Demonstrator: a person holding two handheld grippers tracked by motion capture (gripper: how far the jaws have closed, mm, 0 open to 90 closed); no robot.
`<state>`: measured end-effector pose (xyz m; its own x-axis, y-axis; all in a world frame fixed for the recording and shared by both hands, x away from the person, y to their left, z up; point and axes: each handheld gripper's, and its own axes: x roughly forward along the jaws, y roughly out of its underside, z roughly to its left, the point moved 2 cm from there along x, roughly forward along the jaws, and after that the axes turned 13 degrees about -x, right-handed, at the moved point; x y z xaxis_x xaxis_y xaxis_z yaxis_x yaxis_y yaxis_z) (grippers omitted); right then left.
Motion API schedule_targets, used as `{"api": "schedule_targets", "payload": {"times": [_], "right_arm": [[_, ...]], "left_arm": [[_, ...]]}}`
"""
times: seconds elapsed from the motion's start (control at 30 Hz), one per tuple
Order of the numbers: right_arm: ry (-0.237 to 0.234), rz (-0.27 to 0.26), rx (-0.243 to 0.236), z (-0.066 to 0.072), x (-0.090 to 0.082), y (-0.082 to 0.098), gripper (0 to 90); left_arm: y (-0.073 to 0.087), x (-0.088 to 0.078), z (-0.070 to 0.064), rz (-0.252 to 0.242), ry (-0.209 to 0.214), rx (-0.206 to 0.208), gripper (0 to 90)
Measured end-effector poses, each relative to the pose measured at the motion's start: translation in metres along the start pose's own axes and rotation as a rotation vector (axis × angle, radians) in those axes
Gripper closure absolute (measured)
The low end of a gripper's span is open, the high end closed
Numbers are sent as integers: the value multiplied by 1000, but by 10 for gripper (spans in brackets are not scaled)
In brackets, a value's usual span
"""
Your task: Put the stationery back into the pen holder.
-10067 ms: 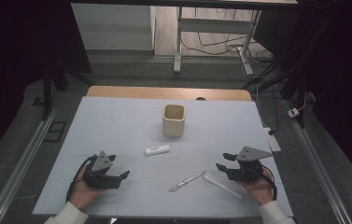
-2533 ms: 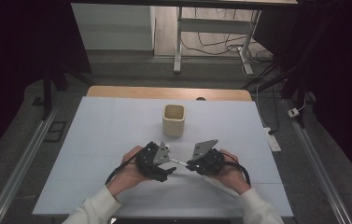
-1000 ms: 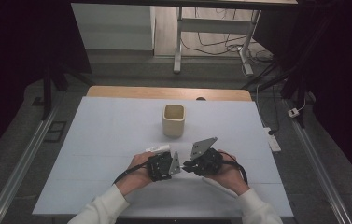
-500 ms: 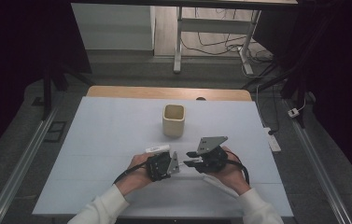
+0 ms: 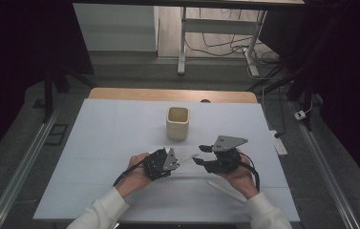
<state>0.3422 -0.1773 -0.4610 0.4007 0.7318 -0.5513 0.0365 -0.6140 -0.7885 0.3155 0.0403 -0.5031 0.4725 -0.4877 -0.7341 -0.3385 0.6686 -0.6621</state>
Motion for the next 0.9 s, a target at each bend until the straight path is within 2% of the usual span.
{"api": "schedule_targets", "payload": {"times": [0.2,0.5,0.7,0.9], "right_arm": [[12,-20,49,-5,-2,8,458],[-16,-44,90,-3,3,11,450],[-37,-68,95,2,9,9,484],[-55,-95,95,6,12,6,558]], "left_arm": [[1,-3,5,-27,-5,-27,780],[1,-5,8,-82,18,-78,780],[0,-3,4,-90,37,-78,780],[-1,2,-2,-79,44,-65,779]]}}
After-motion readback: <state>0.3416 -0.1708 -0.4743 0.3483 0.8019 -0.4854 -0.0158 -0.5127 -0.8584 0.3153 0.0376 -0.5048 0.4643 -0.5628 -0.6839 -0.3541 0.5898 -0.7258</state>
